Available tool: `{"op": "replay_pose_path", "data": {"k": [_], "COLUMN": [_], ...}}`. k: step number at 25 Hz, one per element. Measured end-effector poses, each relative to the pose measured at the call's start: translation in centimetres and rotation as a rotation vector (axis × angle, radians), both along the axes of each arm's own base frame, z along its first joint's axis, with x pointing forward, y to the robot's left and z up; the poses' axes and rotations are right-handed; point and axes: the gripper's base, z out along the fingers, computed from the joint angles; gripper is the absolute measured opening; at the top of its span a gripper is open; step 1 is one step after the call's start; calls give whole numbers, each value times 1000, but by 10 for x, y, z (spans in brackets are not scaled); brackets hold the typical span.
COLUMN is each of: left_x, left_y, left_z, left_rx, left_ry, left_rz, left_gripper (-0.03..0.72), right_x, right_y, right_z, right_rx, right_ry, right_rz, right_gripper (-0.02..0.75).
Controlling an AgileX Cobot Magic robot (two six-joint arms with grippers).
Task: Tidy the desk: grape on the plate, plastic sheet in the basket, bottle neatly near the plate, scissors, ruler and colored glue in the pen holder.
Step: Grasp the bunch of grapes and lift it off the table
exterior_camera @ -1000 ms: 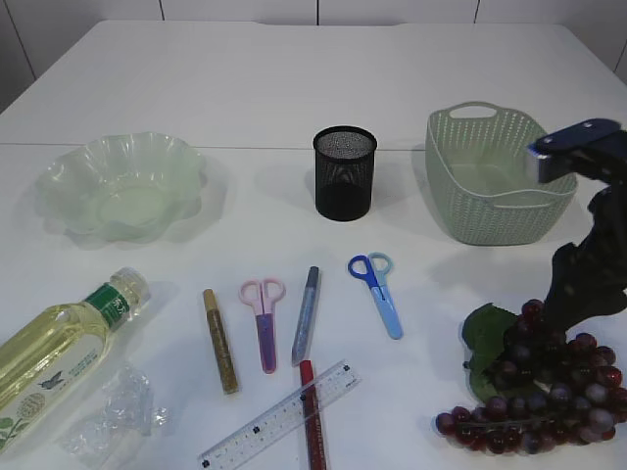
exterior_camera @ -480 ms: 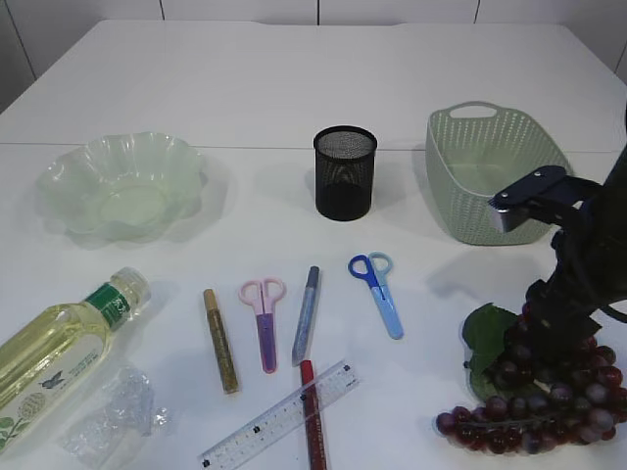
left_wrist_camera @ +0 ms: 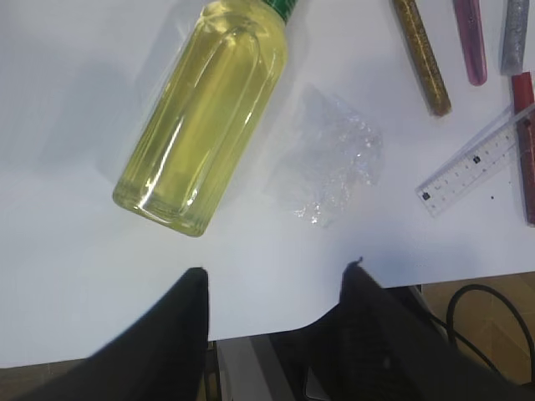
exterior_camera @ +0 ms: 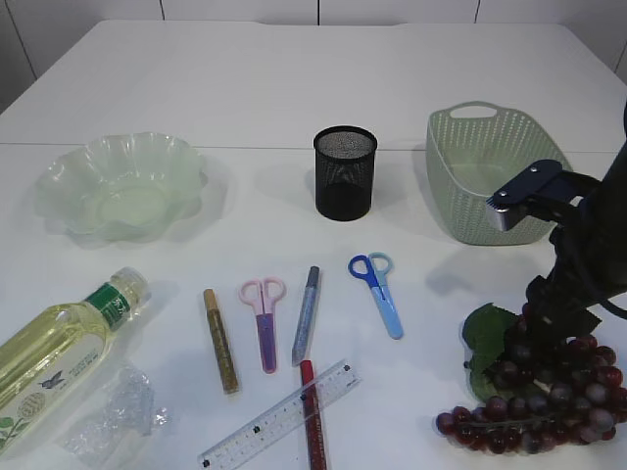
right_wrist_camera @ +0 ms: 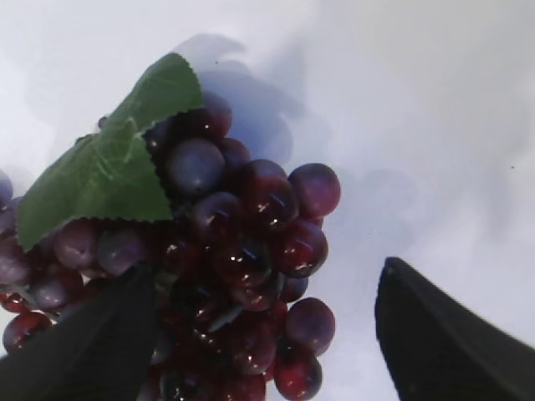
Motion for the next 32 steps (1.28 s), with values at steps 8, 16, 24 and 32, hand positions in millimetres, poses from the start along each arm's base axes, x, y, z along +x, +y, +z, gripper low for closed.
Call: {"op": "replay_pose_path", "data": {"k": [8, 16, 24, 32], "left_x": [0, 0, 0, 0], "left_y": [0, 0, 0, 0], "left_z": [0, 0, 0, 0], "left_rx": [0, 0, 0, 0], "left_ry": [-4, -4, -4, -4], "left_rz": [1, 1, 1, 1], "left_gripper": [372, 372, 372, 372], "right_x": [0, 3, 8, 11], "right_y": [2, 3, 4, 4], "right_z": [-3, -24, -46, -51], "right_rx": [19, 15, 8, 12], "right_ry": [25, 87, 131, 116], "right_rz": [28, 27, 21, 7], "right_gripper": [601, 595, 595, 447]}}
